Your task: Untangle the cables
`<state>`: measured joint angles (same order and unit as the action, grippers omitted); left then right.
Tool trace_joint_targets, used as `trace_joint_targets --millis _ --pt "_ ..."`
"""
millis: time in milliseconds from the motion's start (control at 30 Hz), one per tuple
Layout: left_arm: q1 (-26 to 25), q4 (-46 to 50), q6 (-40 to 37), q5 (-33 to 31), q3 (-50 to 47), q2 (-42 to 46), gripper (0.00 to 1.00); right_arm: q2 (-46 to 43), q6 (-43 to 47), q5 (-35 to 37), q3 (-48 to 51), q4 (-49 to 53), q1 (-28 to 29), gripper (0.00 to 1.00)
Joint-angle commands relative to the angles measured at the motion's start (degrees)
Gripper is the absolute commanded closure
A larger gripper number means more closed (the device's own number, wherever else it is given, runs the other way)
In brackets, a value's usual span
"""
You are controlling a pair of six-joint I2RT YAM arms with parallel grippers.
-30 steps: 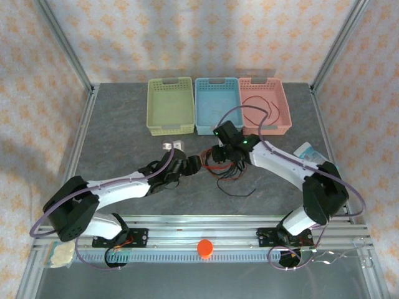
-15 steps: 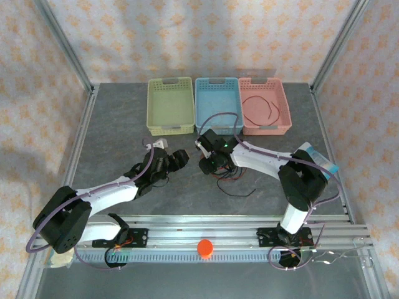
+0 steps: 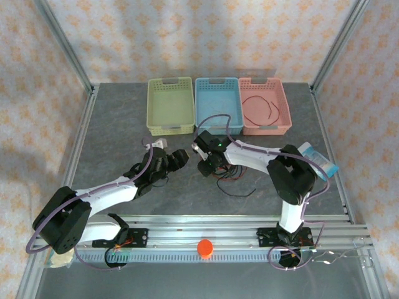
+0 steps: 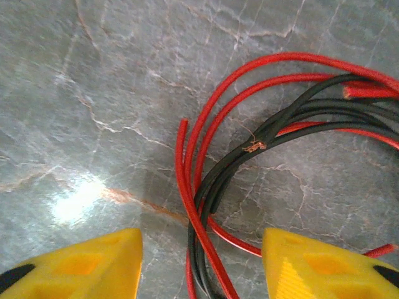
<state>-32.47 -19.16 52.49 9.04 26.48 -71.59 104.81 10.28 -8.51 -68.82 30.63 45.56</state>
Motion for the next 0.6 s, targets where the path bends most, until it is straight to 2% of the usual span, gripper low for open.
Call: trace_joint_targets --millis 0,300,567 --pt "0.65 -2.11 -0.03 0.89 -0.73 0.23 0.32 0.74 0.06 2.57 -1.47 1.71 -0.09 0.52" --pt "0.71 -1.84 -0.36 0.90 -0.64 0.53 0.32 -0.93 -0.32 1.10 -1.10 1.29 -0.01 0.78" --pt "0.74 0.29 -1.92 -0.75 0.44 1.67 0.32 -4.07 -1.32 -0.77 -1.51 1.34 -0.02 0.92"
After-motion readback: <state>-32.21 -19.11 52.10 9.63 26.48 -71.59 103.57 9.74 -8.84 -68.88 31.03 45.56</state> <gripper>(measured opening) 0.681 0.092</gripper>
